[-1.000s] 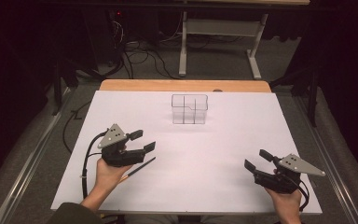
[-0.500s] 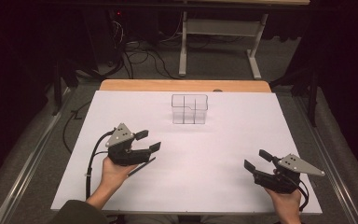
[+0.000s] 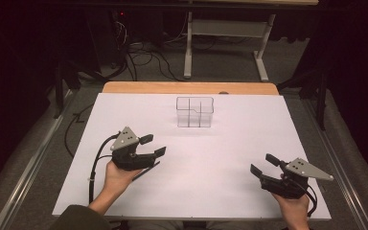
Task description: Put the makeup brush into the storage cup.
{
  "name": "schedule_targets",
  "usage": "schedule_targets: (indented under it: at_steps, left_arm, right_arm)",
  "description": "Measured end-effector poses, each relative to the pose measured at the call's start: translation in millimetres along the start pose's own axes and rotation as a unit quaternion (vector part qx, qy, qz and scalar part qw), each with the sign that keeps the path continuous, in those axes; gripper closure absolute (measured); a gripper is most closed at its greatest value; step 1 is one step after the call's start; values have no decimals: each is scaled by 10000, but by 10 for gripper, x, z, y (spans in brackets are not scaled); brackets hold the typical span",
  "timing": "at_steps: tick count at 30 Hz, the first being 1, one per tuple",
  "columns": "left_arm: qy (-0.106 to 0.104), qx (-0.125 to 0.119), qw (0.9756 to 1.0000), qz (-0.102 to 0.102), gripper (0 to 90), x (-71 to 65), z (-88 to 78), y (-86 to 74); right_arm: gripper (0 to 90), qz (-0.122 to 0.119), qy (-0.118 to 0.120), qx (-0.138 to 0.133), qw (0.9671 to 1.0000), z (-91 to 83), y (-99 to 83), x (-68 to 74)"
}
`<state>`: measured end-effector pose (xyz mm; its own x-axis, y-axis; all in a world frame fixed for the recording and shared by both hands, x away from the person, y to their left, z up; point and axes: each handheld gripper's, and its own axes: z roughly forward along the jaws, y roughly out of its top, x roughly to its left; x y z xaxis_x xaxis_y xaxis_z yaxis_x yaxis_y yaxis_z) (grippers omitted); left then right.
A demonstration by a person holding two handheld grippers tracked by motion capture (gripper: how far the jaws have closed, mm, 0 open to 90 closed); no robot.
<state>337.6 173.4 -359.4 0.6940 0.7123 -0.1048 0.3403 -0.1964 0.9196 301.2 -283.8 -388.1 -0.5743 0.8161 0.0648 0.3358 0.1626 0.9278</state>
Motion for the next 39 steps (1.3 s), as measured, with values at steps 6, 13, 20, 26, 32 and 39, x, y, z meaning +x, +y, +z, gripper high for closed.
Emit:
schedule_targets:
  at_steps: [6,13,20,26,32,39]
  left_arm:
    - [23,38,10000,-8,337,9,-13,1]
    - [37,121,9999,34,330,5,-22,-4]
    - [51,298,9995,61,330,17,-46,-7]
    - [50,432,9991,-31,332,46,-64,-5]
    - [80,604,9981,-29,336,61,-70,-8]
    - [103,881,9961,29,334,82,-71,-11]
  right_arm:
    - [289,14,16,1,10000,2,-1,1]
    - [289,-6,23,17,10000,5,-1,3]
    - [289,3,17,26,10000,8,-2,4]
    - [289,13,17,27,10000,9,-3,4]
    - [289,21,25,32,10000,12,-3,5]
    - [289,27,37,30,10000,13,-4,4]
